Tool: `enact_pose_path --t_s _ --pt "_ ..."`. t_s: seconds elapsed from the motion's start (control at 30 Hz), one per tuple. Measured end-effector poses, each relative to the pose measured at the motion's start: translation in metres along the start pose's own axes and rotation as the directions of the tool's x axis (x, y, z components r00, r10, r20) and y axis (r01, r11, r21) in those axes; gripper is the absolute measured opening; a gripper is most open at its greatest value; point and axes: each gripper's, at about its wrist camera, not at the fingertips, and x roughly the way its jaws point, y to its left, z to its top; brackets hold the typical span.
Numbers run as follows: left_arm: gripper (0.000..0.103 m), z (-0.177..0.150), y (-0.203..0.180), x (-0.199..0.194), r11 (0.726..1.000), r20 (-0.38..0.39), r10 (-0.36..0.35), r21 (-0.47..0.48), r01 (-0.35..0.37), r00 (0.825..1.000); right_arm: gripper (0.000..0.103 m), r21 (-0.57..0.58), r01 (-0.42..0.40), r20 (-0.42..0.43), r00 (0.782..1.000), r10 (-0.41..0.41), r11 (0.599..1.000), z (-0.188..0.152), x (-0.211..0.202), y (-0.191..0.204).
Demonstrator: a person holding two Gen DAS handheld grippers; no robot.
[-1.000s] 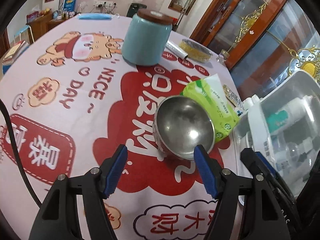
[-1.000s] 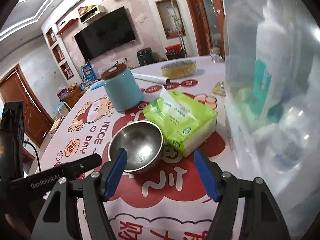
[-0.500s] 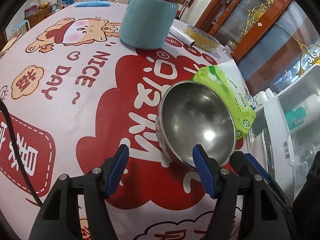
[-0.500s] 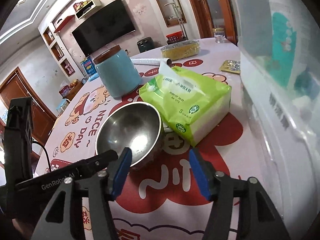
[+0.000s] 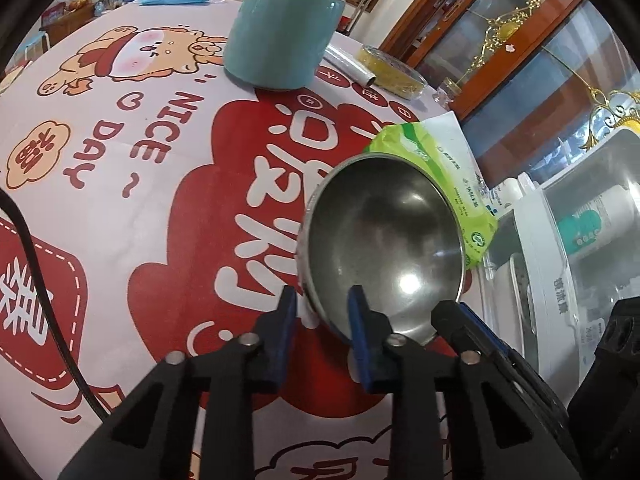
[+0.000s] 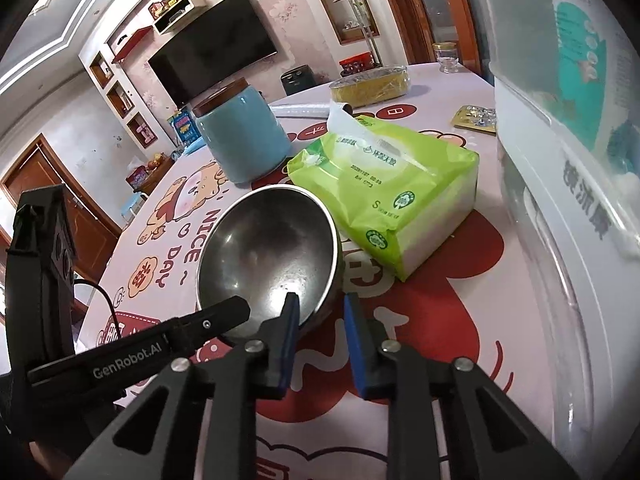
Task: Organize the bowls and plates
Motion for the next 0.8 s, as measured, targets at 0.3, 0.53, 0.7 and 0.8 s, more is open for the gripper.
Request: enact_pose_path --t_s 0.3,0.53,0.7,0.8 --pt "0.012 -0.006 0.0 -0.003 1.0 -0.014 0.003 0.0 -0.003 1.0 0.013 0.019 0.001 -0.047 0.999 0.0 1.0 -0.006 0.0 -0.004" --pt "0.012 -0.022 0.0 -0.014 1.0 -0.038 0.019 0.018 -0.018 0.999 0.012 0.042 0.007 -0.085 0.996 -0.003 0.999 -0.018 -0.01 -0.003" --pt "0.012 -0.034 0.002 -0.028 1.0 -0.056 0.024 0.01 -0.024 0.998 0.012 0.048 0.0 -0.111 0.994 0.005 0.999 -0.025 -0.021 0.001" --pt "0.012 -0.04 0.002 -0.039 0.999 -0.06 0.034 0.02 -0.033 0.998 0.011 0.075 -0.016 -0.11 0.994 0.024 0.997 -0.029 -0.032 0.003"
